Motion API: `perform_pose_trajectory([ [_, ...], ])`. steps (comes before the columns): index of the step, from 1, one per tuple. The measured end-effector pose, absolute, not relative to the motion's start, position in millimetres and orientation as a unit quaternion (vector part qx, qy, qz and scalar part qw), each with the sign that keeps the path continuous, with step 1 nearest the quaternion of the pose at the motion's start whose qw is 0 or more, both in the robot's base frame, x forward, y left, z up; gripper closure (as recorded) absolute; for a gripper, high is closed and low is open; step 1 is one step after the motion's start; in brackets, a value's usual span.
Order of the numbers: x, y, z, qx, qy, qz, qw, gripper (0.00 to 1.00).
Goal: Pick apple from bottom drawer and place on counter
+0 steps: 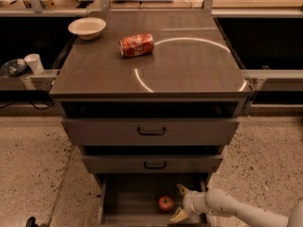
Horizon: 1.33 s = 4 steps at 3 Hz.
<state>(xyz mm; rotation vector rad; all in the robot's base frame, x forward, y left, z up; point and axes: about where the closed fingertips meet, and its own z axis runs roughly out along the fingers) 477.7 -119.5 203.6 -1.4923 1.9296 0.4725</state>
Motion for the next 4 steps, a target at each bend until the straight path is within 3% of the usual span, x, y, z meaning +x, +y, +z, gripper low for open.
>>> perform_pose_trajectory([
  [2,505.5,-106.6,169.4,-0.545,0.751,0.168,0.334,0.22],
  [4,513.3,-96.6,131.5,-0.538,0.763,0.170,0.317,0.23],
])
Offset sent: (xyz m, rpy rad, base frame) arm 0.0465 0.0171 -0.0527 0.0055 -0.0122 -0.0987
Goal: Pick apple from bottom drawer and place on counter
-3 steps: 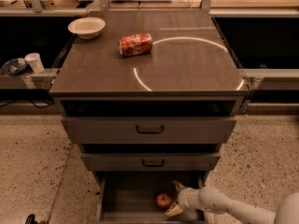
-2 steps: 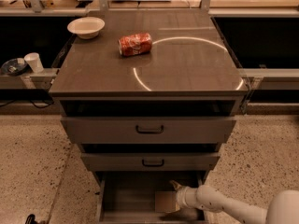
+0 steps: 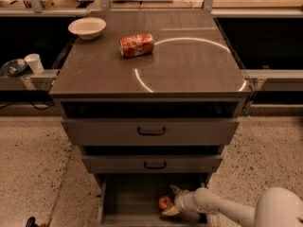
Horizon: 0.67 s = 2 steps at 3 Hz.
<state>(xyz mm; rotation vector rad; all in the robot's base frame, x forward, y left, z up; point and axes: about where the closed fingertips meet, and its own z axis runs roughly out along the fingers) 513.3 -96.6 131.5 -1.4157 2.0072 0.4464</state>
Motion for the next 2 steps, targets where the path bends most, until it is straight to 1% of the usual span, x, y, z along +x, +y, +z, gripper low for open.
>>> perform_pose_trajectory([
  [1,509.8,-95.3,125.5,-0.539,0.761,0.175,0.316,0.39],
  [2,506.6,-93.7,133.7,-0.546,0.747,0.189,0.328,0.61],
])
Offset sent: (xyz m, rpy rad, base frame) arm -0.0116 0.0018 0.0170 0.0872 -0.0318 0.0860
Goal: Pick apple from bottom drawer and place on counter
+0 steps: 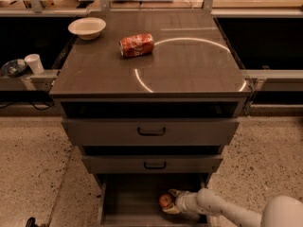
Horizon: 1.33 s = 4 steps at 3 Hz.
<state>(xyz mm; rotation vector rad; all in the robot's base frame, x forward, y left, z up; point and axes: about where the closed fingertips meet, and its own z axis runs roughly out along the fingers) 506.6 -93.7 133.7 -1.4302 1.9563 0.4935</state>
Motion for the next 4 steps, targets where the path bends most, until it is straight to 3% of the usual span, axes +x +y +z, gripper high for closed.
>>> perform_pose_trajectory([
  [1,507.8,-94.8,168.7,-0.552,0.720,0.213,0.363,0.86],
  [2,499.8,-97.3,232.1,-0.571,0.668,0.246,0.410,1.00],
  [4,456.5,-112.6,406.4,-0.667,0.552,0.233,0.443,1.00],
])
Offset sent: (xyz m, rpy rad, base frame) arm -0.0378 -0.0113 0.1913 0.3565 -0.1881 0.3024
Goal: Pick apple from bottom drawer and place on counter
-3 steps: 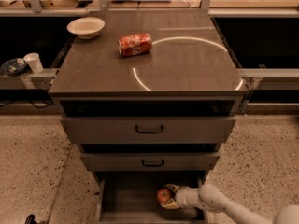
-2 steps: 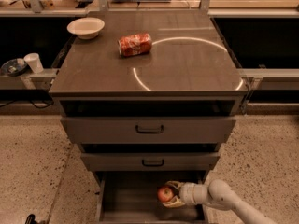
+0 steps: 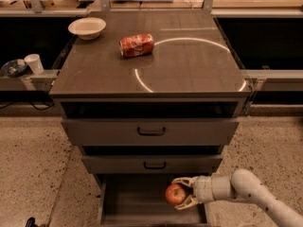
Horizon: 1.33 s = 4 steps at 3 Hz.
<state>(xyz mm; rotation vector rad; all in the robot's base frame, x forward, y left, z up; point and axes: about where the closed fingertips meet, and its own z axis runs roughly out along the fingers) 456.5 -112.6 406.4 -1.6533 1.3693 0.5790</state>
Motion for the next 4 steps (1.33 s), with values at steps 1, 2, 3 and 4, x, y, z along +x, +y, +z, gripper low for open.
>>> perform_pose_trajectory([
  [1,447.7,-119.7,514.0,-0.724,0.483,0.221,0.440,1.00],
  [2,452.7,-126.9,581.2,-0.753,0.455,0.204,0.430,1.00],
  [3,478.2,-138.6,624.4,-0.748,0.475,0.213,0.412,1.00],
  [4,490.5,-143.2,635.7,-0.739,0.489,0.215,0.410,1.00],
])
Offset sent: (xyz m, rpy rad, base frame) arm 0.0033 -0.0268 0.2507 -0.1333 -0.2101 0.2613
